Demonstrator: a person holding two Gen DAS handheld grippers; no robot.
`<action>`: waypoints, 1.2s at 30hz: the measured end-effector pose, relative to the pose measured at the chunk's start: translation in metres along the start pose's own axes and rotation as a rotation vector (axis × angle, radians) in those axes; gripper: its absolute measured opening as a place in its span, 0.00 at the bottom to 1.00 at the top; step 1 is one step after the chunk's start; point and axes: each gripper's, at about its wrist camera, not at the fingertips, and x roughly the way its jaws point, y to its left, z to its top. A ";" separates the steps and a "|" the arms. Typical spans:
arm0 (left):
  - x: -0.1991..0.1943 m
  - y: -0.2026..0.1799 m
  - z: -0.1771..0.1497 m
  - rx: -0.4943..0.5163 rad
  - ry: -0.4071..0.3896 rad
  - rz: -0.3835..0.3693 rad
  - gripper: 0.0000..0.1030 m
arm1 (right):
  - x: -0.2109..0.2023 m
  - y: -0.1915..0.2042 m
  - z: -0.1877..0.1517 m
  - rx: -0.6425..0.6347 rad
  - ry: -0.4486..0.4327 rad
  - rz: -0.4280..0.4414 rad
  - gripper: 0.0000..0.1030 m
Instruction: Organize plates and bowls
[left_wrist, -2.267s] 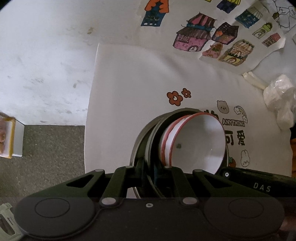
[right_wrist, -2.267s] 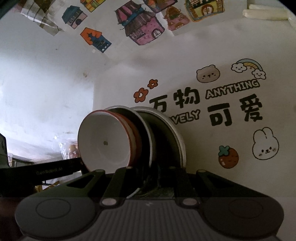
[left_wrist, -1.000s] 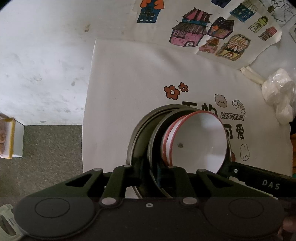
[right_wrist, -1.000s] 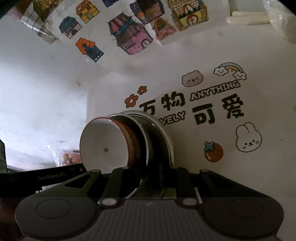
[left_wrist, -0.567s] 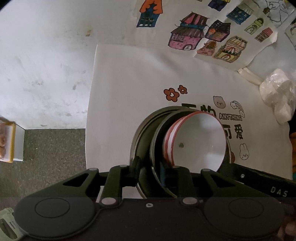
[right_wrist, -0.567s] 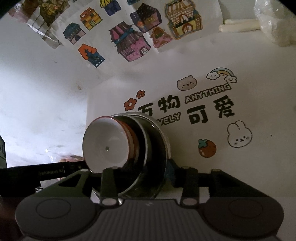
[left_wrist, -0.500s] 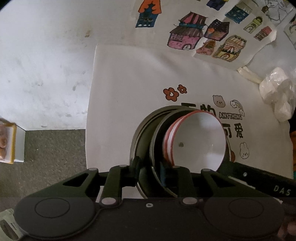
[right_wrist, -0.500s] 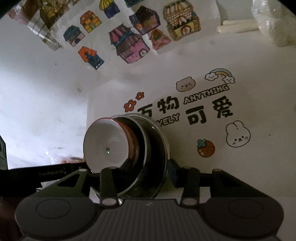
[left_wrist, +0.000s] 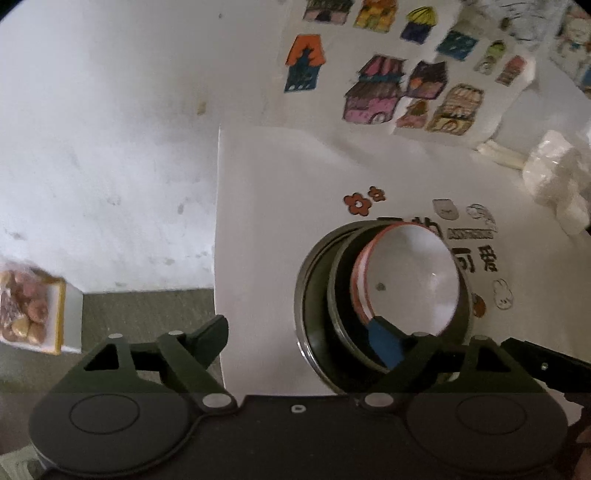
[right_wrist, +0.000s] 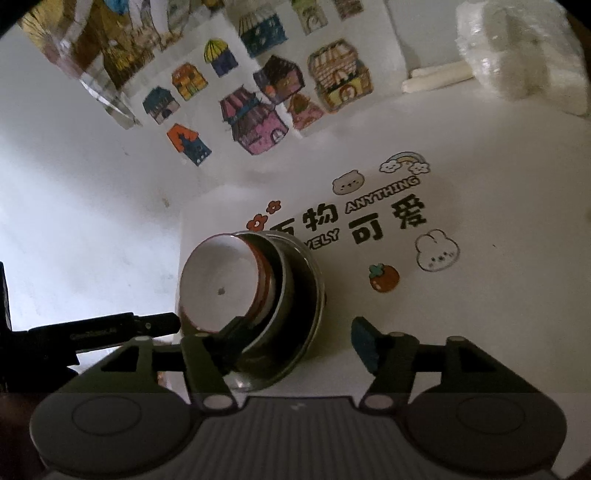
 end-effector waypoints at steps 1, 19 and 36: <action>-0.007 -0.001 -0.004 0.012 -0.021 -0.004 0.86 | -0.006 0.001 -0.006 0.003 -0.019 -0.001 0.71; -0.147 0.000 -0.123 0.144 -0.315 -0.170 0.99 | -0.158 0.063 -0.134 -0.060 -0.389 -0.120 1.00; -0.197 0.044 -0.173 0.206 -0.387 -0.194 0.99 | -0.186 0.105 -0.196 -0.124 -0.425 -0.196 1.00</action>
